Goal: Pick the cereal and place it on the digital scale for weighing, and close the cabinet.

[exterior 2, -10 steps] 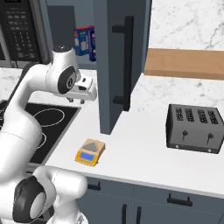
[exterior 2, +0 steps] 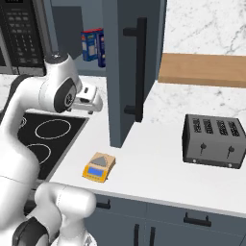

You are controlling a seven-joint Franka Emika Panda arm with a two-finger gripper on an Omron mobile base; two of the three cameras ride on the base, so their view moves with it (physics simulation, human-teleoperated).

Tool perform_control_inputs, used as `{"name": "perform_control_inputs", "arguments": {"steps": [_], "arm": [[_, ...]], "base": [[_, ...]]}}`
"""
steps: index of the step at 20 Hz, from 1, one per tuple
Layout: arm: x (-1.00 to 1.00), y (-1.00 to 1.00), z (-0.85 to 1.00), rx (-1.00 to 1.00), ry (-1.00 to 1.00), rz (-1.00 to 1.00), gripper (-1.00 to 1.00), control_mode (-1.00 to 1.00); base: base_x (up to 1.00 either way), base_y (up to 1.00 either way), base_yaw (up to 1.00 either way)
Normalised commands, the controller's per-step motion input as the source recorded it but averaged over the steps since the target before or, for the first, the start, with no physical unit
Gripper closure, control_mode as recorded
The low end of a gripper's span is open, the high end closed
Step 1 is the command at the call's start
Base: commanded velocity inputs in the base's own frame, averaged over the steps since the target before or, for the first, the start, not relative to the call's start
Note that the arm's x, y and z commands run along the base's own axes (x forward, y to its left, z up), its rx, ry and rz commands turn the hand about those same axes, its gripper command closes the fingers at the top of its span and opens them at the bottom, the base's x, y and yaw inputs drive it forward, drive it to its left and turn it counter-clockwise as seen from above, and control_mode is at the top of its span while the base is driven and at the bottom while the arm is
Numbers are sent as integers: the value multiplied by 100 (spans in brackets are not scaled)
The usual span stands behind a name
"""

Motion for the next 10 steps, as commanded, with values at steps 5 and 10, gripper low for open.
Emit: {"name": "perform_control_inputs", "arguments": {"steps": [5, 10], "arm": [[-14, 5, 69, 0, -19, 0, -100, -100], [-25, -1, 73, -1, -12, 0, -100, -100]], "base": [[0, 0, 0], [0, 0, 0]]}}
